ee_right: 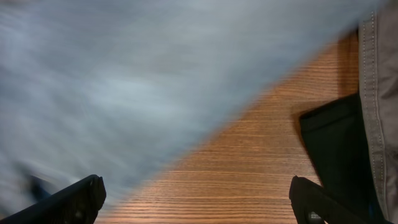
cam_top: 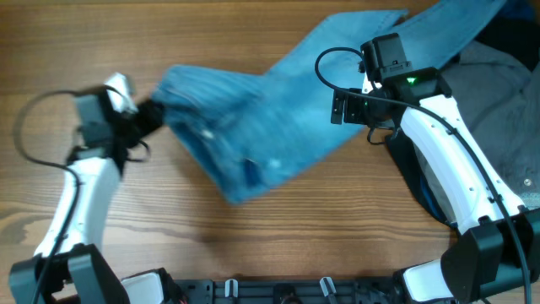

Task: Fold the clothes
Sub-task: 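Lift the jeans with the right gripper and pass waistband toward left gripper, then grasp the waistband with the left gripper and pull it leftward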

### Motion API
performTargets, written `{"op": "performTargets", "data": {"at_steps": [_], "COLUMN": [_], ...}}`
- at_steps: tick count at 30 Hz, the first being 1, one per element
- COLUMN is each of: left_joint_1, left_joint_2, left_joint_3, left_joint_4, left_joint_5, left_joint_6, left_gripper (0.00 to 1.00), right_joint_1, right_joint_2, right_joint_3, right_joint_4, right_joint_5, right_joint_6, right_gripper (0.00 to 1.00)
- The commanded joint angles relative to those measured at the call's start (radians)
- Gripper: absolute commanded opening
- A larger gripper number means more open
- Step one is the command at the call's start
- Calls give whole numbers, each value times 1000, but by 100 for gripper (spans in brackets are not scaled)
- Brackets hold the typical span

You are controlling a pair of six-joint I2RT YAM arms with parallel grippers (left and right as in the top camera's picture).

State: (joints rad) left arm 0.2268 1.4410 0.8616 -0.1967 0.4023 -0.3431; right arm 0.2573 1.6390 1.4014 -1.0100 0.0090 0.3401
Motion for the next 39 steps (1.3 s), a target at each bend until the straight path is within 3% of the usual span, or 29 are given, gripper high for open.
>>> {"op": "performTargets", "data": {"at_steps": [1,2,3,4,5,9,12,17,29,30,31,32,33,39], "left_joint_1": [149,180,204,216,220,200,176,154,48,51,53,62,76,286], "left_joint_2": [-32,-32,-29,-25,-21,8,48,135,401,405,405,397,390,285], "left_joint_3": [116,116,116,116,116,116,116,114,113,113,113,113,113,155], "left_joint_4": [14,7,-21,-67,-110,-338,-465,-546,-510,-512,-519,-546,-575,-789], "left_joint_5": [-24,-25,-24,-24,-24,-25,-26,-29,-34,-42,-53,-67,-85,-200], "left_joint_6": [-3,-3,-6,-6,-6,-6,-6,-6,-10,-10,-10,-10,-10,-9], "left_gripper": [4,15,41,75,100,100,100,100,100,94,69,32,4,4], "right_joint_1": [0,0,0,0,0,0,0,0,0,0,0,0,0,0], "right_joint_2": [-9,-9,-9,-9,-9,-9,-9,-9,-9,-9,-9,-9,-9,-9], "right_joint_3": [2,2,2,2,2,2,2,2,2,2,2,2,2,2], "right_joint_4": [-1,0,0,-1,-1,0,-4,-4,-5,-5,-5,-5,-4,18], "right_joint_5": [24,21,21,21,21,21,21,21,21,21,21,22,22,48], "right_joint_6": [11,11,11,11,11,11,11,2,2,1,1,1,1,2], "right_gripper": [100,100,100,100,100,100,100,100,100,100,100,100,100,100]}}
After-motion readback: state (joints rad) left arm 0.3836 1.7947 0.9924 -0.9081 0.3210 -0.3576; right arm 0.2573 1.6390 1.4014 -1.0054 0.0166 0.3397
